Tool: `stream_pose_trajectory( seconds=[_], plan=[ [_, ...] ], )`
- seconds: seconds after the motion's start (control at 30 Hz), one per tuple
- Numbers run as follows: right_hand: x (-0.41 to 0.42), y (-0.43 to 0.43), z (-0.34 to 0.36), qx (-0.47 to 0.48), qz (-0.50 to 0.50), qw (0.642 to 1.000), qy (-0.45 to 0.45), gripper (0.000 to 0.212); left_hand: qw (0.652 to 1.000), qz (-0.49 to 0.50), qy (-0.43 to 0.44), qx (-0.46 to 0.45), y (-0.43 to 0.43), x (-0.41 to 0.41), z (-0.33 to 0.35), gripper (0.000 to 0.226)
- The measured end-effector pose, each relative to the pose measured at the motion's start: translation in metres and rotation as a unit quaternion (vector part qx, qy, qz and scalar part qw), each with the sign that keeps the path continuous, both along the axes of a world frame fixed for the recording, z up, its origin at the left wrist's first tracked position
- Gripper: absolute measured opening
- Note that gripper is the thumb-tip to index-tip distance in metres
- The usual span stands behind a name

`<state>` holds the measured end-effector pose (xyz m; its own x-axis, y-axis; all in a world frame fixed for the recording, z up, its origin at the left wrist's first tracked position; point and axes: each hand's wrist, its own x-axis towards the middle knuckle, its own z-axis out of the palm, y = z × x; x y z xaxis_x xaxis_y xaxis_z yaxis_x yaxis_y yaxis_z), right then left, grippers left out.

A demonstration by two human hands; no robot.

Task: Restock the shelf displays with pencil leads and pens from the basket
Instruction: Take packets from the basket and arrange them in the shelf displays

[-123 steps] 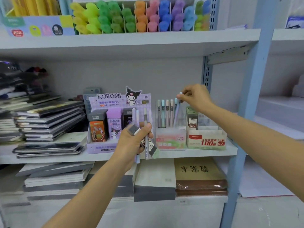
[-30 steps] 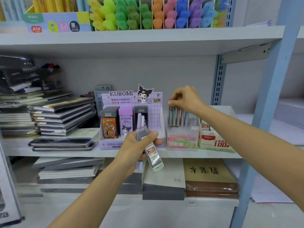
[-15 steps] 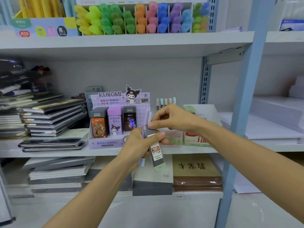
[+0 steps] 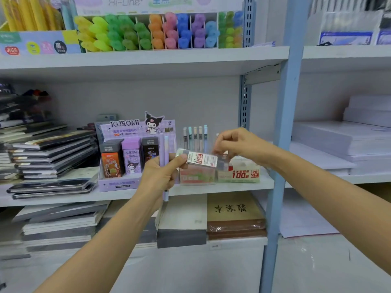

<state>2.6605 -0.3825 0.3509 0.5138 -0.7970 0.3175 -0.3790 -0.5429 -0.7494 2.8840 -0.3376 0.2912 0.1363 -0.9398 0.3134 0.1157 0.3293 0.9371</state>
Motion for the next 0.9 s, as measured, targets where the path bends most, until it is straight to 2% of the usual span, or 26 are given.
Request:
stream_pose_trajectory(
  seconds=[0.1,0.17,0.23,0.37,0.43,0.5,0.73,0.9],
  plan=[
    [0.008,0.006,-0.003,-0.02,0.044,0.998,0.034,0.025,0.998,-0.013,-0.055,-0.009,0.001,-0.013,0.004,0.013],
    [0.012,0.008,-0.004,-0.027,0.074,0.996,0.038,0.033,0.998,-0.028,-0.06,-0.017,0.002,-0.02,0.008,0.019],
    [0.008,0.008,0.001,-0.038,0.061,0.997,0.024,0.033,0.998,-0.039,-0.046,-0.013,0.0,-0.023,0.011,0.026],
    [-0.014,-0.01,0.018,-0.069,-0.074,0.989,-0.107,0.02,0.997,-0.075,0.018,0.031,-0.007,-0.022,0.014,0.017],
    [-0.026,-0.02,0.023,-0.081,-0.141,0.968,-0.192,0.014,0.995,-0.092,0.018,0.029,-0.008,-0.023,0.011,0.021],
    [-0.034,-0.028,0.022,-0.087,-0.164,0.957,-0.225,0.011,0.995,-0.103,0.003,0.014,-0.009,-0.023,0.007,0.024],
    [-0.035,-0.045,-0.008,-0.094,-0.153,0.974,-0.138,0.013,0.994,-0.096,-0.059,-0.014,-0.012,-0.023,-0.005,0.029],
    [-0.026,-0.054,-0.017,-0.112,-0.158,0.979,-0.064,0.014,0.992,-0.124,-0.036,-0.002,-0.014,-0.024,-0.009,0.026]
  ],
)
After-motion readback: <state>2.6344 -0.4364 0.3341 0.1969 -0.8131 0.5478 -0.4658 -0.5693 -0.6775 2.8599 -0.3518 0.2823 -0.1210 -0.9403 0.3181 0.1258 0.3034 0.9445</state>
